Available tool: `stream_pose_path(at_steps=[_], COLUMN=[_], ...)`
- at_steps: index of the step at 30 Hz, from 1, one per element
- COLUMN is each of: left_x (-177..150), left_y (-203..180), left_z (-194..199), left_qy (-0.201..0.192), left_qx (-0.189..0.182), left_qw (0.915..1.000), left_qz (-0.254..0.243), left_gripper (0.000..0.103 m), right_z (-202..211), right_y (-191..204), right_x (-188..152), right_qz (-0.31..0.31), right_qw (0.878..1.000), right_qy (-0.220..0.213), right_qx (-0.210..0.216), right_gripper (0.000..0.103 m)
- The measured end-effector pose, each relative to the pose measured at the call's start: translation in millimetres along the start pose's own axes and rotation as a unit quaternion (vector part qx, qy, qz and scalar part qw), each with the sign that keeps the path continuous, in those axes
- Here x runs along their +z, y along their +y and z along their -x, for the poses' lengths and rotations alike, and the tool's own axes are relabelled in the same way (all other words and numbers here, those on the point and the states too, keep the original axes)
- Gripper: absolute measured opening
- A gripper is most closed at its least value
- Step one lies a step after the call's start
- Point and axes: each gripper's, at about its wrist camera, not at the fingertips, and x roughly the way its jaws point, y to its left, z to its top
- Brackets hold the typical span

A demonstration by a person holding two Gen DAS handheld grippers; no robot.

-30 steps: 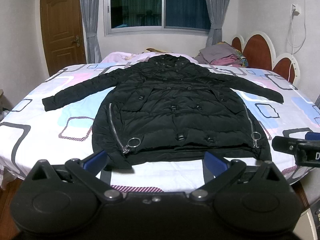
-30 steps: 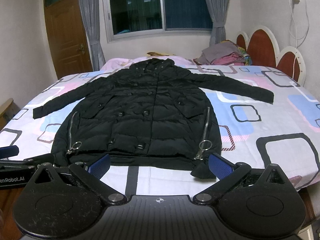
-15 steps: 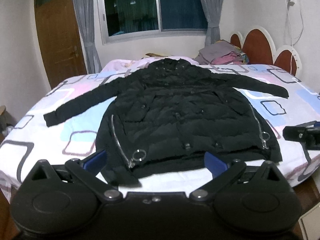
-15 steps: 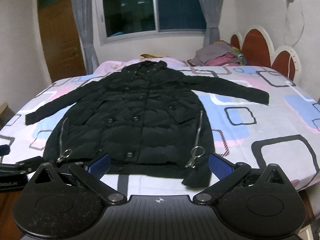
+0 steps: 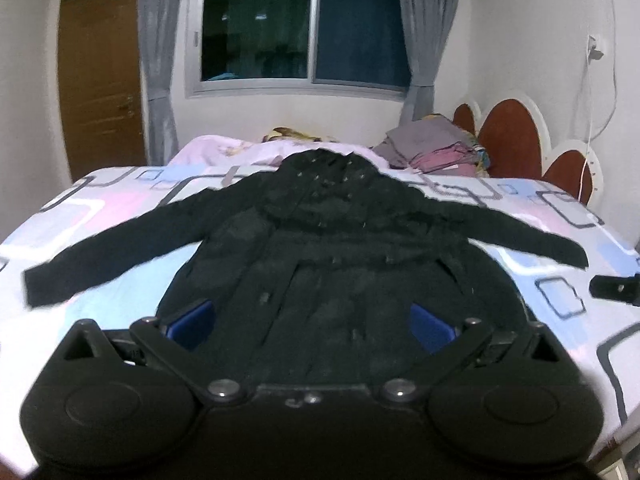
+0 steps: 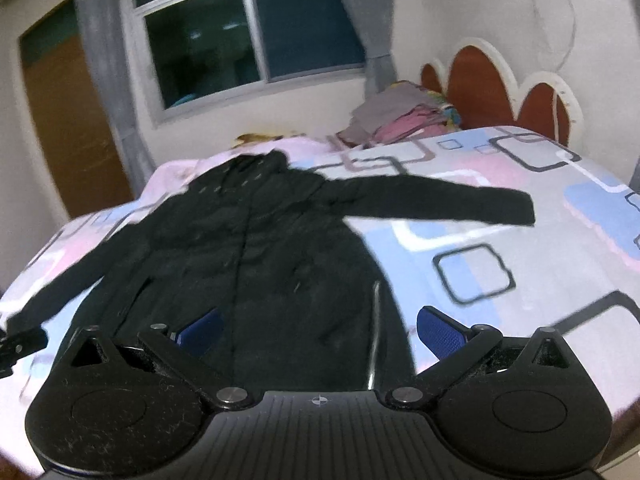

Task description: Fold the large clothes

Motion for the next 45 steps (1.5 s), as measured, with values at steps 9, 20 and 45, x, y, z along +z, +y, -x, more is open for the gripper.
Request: stream_pose_path(at_steps=[9, 20, 45], left_x=[51.6, 68.6, 96.9], left_y=[-8.0, -50.2, -126.3], left_z=[-65.4, -149.4, -295.7], left_qy=[0.003, 0.036, 0.115], left_qx=[-0.034, -0.047, 0.027], left_qw=[0.9992, 0.9981, 0.9919], left_qz=[-0.020, -0.017, -0.048], left_gripper=[0.103, 0.091, 0.101], right_z=[-36.1, -127.0, -265.4], right_y=[-37.9, -162.7, -349.1], right_x=[69.4, 94.9, 73.5], right_qz=[-0.056, -0.172, -0.366], right_qw=[0.995, 0.980, 0.927], right_qy=[-0.052, -0.018, -0.014], right_qx=[-0.059, -0.097, -0.086], right_gripper=[0.102, 0.040, 0.041])
